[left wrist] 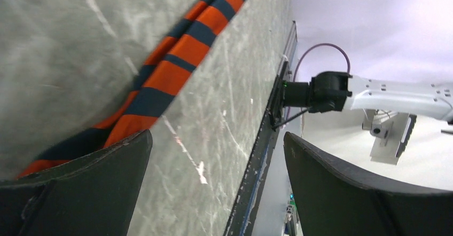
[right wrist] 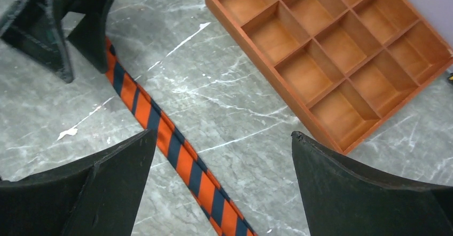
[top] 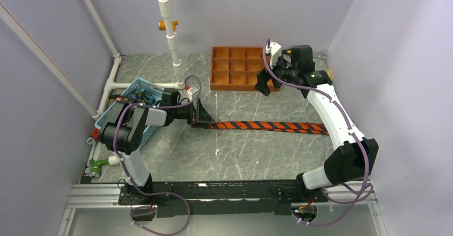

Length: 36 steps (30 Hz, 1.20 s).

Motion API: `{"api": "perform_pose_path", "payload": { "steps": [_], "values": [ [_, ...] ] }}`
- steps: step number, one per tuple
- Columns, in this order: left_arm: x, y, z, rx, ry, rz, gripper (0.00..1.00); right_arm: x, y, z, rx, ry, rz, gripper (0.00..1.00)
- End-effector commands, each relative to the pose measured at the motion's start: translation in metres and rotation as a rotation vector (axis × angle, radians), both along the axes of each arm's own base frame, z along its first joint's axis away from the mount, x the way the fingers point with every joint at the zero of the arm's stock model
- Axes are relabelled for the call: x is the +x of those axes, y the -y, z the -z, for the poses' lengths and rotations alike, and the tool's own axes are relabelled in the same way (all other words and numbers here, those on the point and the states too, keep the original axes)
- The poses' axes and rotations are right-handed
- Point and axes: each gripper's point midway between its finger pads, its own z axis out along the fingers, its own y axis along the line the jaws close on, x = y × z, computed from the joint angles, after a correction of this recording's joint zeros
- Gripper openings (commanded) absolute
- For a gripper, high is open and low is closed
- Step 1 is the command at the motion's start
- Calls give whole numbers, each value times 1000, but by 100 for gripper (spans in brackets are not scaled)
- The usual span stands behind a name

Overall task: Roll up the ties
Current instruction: Flatten out the tie at the center of the board, then roll the tie at the center of the board.

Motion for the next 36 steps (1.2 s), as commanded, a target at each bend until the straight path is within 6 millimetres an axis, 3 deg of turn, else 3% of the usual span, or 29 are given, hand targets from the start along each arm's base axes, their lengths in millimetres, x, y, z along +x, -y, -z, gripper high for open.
{"api": "perform_pose_path", "payload": {
  "steps": [1, 5, 12, 29, 32, 36],
  "values": [
    [28, -4, 13, 18, 33, -44, 99, -14, -9, 12, 16, -130, -53, 100],
    [32, -6, 31, 46, -5, -58, 99, -26, -8, 17, 8, -160, -64, 100],
    [19, -14, 61, 89, -89, -77, 99, -39, -5, 26, 1, -190, -69, 100],
    [14, -31, 81, 50, -180, -98, 99, -52, -3, 29, -14, -215, -101, 100],
    [19, -29, 71, 27, -141, -85, 99, -52, -2, 30, -21, -213, -100, 100],
    [32, -23, 26, 0, 6, -56, 99, -50, -1, 33, -24, -208, -85, 99]
  ]
}}
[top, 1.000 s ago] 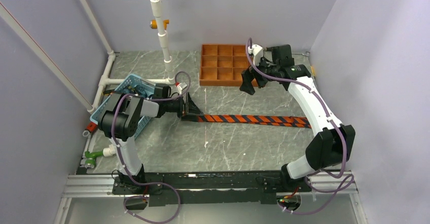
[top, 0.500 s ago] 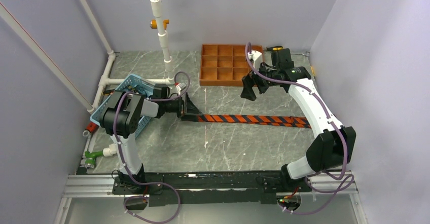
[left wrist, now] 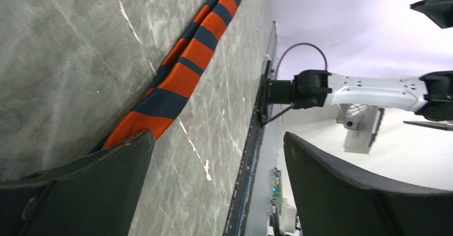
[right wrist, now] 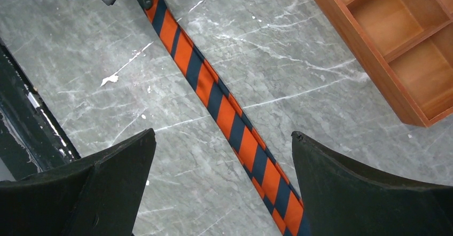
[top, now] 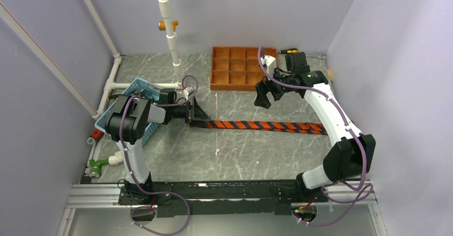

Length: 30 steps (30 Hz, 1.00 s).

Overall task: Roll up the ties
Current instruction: Roll the tie at the center of the board.

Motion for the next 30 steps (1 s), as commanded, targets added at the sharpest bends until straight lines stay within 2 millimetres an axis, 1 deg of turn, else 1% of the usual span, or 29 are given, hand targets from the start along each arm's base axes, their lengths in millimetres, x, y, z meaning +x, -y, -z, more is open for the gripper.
{"api": "perform_pose_path", "payload": {
  "steps": [1, 4, 7, 9, 11, 12, 13, 14, 15, 18, 19, 20, 21, 22, 25, 27, 30],
  "values": [
    [17, -5, -10, 90, 145, -56, 100, -1, -1, -11, 17, 48, 1, 99],
    [30, -1, -52, 116, 312, -43, 99, 10, 3, 0, 7, 17, 89, 95],
    [46, -10, -83, 184, 421, -103, 99, 17, 4, 16, 2, -51, 150, 92],
    [52, -26, -90, 232, 388, -203, 99, 17, 0, 27, 26, -112, 174, 88],
    [52, -42, -90, 237, 314, -287, 99, 15, -10, 35, 77, -173, 169, 80],
    [50, -49, -89, 240, 290, -309, 99, 15, -16, 39, 110, -203, 167, 76],
    [45, -54, -85, 259, 277, -314, 99, 16, -22, 40, 139, -223, 166, 70],
    [40, -60, -81, 310, 299, -312, 99, 17, -30, 41, 175, -245, 169, 63],
    [34, -63, -75, 335, 290, -307, 96, 16, -37, 45, 195, -270, 170, 57],
    [22, -76, -52, 440, 257, -309, 80, 18, -67, 50, 251, -304, 148, 38],
    [21, -79, -46, 466, 247, -314, 72, 16, -79, 53, 260, -320, 133, 32],
    [19, -81, -41, 483, 241, -322, 67, 15, -90, 55, 265, -332, 118, 27],
    [19, -82, -37, 492, 241, -326, 64, 13, -101, 60, 267, -350, 104, 22],
    [18, -83, -33, 503, 237, -328, 63, 13, -111, 68, 268, -380, 97, 19],
    [24, -80, -26, 519, 234, -315, 62, 13, -135, 85, 286, -460, 89, 9],
    [28, -78, -19, 533, 232, -305, 61, 17, -148, 96, 289, -493, 87, 7],
    [32, -74, -10, 546, 223, -289, 59, 23, -162, 114, 278, -521, 85, 6]
  ]
}}
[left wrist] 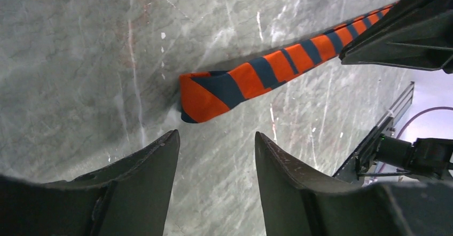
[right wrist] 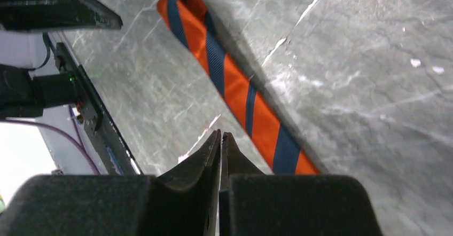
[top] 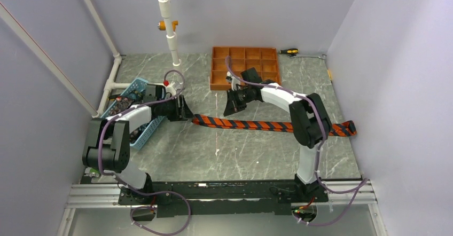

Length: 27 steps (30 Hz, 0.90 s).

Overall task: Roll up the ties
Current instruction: Roll the tie at the center of the board.

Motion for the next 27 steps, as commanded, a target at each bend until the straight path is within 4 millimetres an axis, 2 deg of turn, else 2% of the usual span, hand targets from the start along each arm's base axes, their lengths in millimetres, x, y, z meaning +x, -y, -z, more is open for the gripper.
{"api": "perform_pose_path", "payload": {
  "steps": [1, 6, 10, 15, 18, 23, 27],
  "values": [
    [14, 4, 7, 47, 24, 20, 59, 24, -29, -7, 72, 12, 21, 6],
    [13, 8, 21, 52, -13, 15, 55, 22, -48, 11, 63, -21, 5, 6],
    [12, 13, 20, 14, -13, 22, 53, 10, -58, 26, 42, -39, -17, 6],
    [11, 19, 9, -35, 27, 33, 55, 5, -53, 51, -12, -65, -14, 5],
    [11, 17, 16, -20, 14, 32, 56, 3, -49, 62, -39, -74, -12, 5],
    [17, 18, 23, -23, 13, 21, 53, -3, -47, 70, -48, -95, -19, 5],
    [13, 27, 13, -79, 21, 63, 40, -3, -49, 65, -39, -89, -22, 5]
  ]
}}
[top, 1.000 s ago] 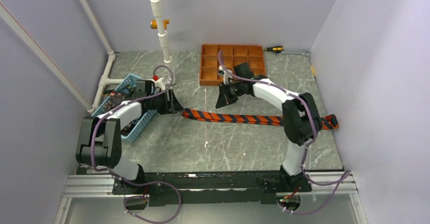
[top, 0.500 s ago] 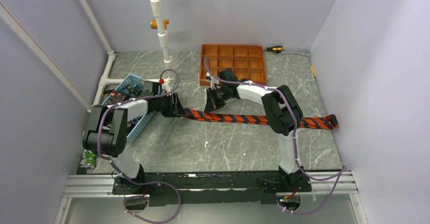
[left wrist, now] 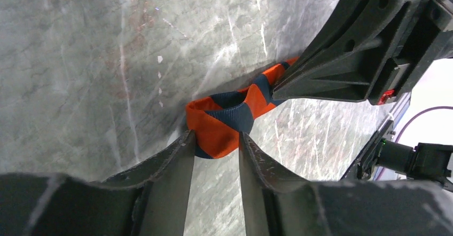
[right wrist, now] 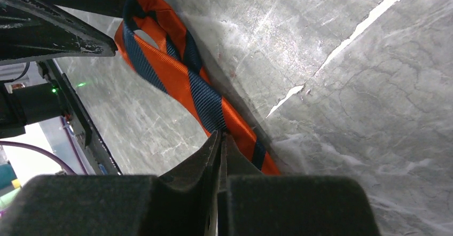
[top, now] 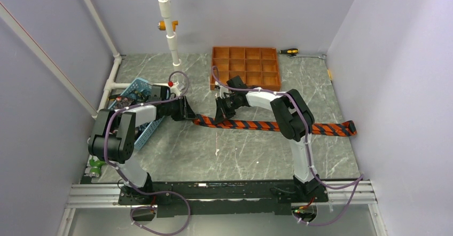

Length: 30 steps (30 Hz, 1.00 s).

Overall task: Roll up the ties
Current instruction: Roll the tie at the center of the board.

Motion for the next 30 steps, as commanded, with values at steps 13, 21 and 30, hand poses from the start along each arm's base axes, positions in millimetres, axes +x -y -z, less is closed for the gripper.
{"api": "perform_pose_path", "payload": {
  "steps": [13, 21, 30],
  "values": [
    [-19, 52, -56, -160, 120, 193, 3, 5, 4, -31, 45, 32, -12, 17],
    [-21, 81, -49, -139, 102, 259, 3, -5, 45, -63, 101, 13, -14, 41],
    [-16, 120, -35, -196, 57, 315, 5, -17, 54, -56, 154, -85, 31, 52]
  ]
}}
